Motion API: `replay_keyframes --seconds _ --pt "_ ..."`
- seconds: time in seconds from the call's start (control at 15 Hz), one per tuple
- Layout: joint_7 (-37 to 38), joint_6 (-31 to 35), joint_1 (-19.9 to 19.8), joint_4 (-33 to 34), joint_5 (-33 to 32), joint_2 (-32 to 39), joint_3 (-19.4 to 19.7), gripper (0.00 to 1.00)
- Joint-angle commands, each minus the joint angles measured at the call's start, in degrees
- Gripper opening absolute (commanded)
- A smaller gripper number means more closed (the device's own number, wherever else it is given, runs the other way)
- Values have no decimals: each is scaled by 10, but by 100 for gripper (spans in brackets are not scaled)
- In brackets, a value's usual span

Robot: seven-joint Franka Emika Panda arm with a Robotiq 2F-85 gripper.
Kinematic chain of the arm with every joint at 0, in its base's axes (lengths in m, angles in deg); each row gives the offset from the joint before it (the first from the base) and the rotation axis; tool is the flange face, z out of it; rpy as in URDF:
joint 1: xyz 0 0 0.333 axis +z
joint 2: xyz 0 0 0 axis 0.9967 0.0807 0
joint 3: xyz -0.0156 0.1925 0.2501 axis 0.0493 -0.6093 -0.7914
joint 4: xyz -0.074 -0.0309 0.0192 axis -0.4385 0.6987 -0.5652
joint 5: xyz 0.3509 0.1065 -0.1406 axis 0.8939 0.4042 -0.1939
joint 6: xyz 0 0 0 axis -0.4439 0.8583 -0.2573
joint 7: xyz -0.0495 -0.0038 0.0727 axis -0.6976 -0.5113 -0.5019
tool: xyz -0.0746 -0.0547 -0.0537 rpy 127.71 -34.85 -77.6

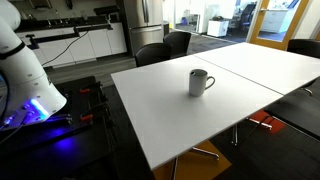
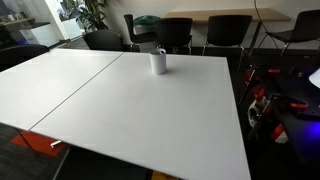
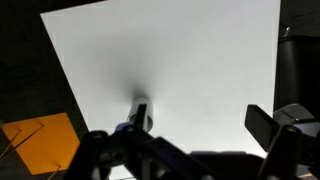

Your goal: Take the marker out of the mug

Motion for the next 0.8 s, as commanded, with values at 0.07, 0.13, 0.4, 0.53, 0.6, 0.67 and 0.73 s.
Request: replay_keyframes --seconds 0.07,0.13,0.4,0.53,0.6,0.67,0.73 --pt "-16 31 -12 50 -8 80 16 100" --pt "-17 40 -13 53 -8 92 20 100" --pt "-9 92 -25 50 -26 135 33 100" --pt "-8 115 -31 48 -31 152 41 100" --pt "-14 128 -33 44 -27 160 47 100" --pt "-14 140 -36 43 -27 169 51 100" --pt "-14 151 -38 41 -29 178 55 100"
